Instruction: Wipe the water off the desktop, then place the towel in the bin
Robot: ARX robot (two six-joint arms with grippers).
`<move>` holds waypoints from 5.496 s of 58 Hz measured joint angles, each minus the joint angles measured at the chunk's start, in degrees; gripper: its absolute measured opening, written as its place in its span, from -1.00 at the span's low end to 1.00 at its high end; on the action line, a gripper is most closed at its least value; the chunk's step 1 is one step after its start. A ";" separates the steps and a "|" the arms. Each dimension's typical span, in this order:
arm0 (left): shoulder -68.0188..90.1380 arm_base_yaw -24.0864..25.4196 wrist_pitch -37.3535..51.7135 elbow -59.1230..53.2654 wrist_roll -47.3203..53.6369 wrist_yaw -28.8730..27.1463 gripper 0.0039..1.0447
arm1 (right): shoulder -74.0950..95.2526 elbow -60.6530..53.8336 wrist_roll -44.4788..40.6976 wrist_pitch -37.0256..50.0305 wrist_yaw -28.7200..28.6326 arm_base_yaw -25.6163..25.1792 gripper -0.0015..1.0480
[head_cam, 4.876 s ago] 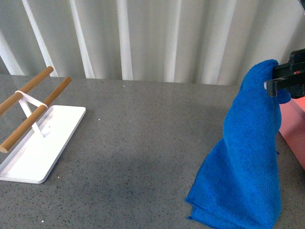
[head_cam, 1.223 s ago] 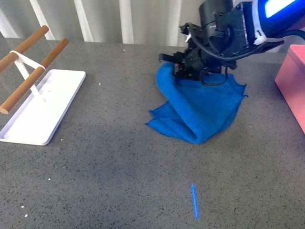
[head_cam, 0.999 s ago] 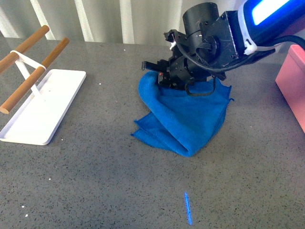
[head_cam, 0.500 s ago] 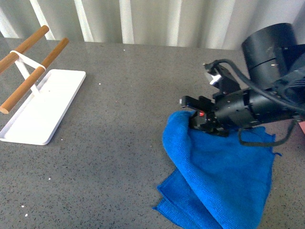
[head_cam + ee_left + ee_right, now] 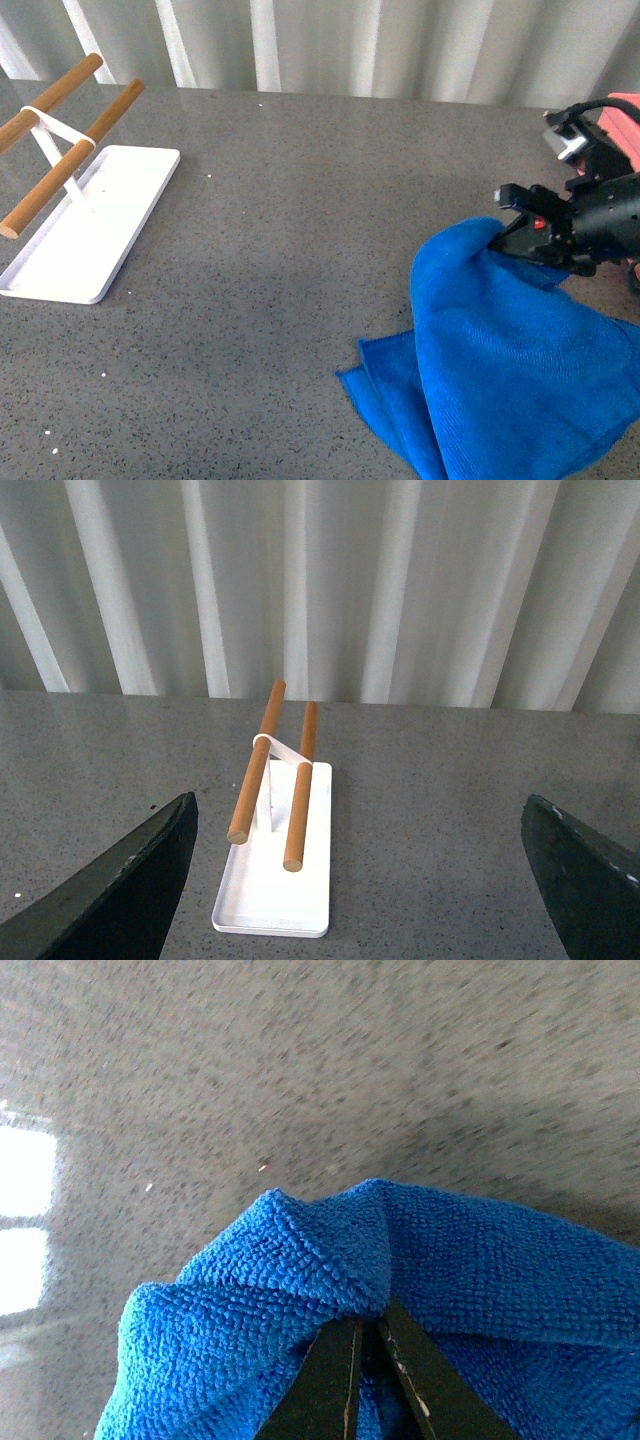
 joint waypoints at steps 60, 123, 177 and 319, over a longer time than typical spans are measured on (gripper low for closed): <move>0.00 0.00 0.00 0.00 0.00 0.00 0.88 | -4.20 29.09 -1.27 -5.01 4.66 -3.96 -0.94; 0.00 0.00 0.00 0.00 0.00 0.00 0.88 | -22.12 9.86 3.56 3.54 -2.25 -30.60 -0.94; 0.00 0.00 0.00 0.00 0.00 0.00 0.88 | -10.80 -3.63 -6.01 4.46 12.55 -43.78 -0.05; 0.00 0.00 0.00 0.00 0.00 -0.02 0.88 | -13.94 0.63 2.05 1.22 -30.56 -49.88 0.86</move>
